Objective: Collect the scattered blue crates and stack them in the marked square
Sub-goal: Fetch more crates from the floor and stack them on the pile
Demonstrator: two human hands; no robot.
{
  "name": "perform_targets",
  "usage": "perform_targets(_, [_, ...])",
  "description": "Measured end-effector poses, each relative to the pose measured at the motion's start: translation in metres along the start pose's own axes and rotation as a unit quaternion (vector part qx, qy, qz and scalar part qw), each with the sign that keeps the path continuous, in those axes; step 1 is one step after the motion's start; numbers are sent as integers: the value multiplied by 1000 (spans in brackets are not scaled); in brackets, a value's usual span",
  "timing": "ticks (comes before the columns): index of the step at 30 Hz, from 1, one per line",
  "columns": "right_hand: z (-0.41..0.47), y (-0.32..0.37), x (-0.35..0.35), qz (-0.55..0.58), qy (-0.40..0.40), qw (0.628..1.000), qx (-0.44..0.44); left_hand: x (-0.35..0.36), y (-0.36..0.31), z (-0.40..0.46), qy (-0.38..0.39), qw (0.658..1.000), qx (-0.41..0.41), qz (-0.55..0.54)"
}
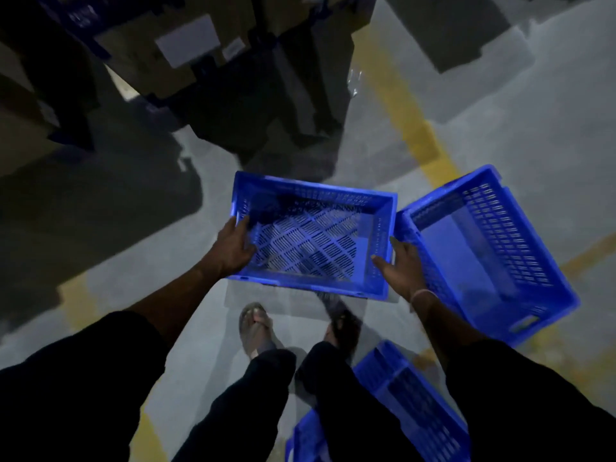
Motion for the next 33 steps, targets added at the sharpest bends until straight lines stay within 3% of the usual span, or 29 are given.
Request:
perform_targets(7, [124, -51, 58, -2, -31, 999, 16, 51, 71, 114, -76, 990, -114, 21])
perform_targets(15, [162, -67, 78, -29, -67, 997, 31, 79, 87, 151, -123, 978, -162, -42])
perform_targets(23, [107, -27, 31, -54, -82, 995, 12, 31, 75, 92, -118, 987, -106, -27])
perform_targets(33, [-55, 86, -80, -132, -96, 983, -86, -104, 47, -79, -162, 985, -5, 59])
Point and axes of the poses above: each hand's wrist, its own z-axis towards the middle knuckle, its own x-axis out of the palm, y = z × x, the point moved 3 cm from there along z, towards the middle knuckle, and after that the axes turned 5 degrees about y, right-handed, at the moved point
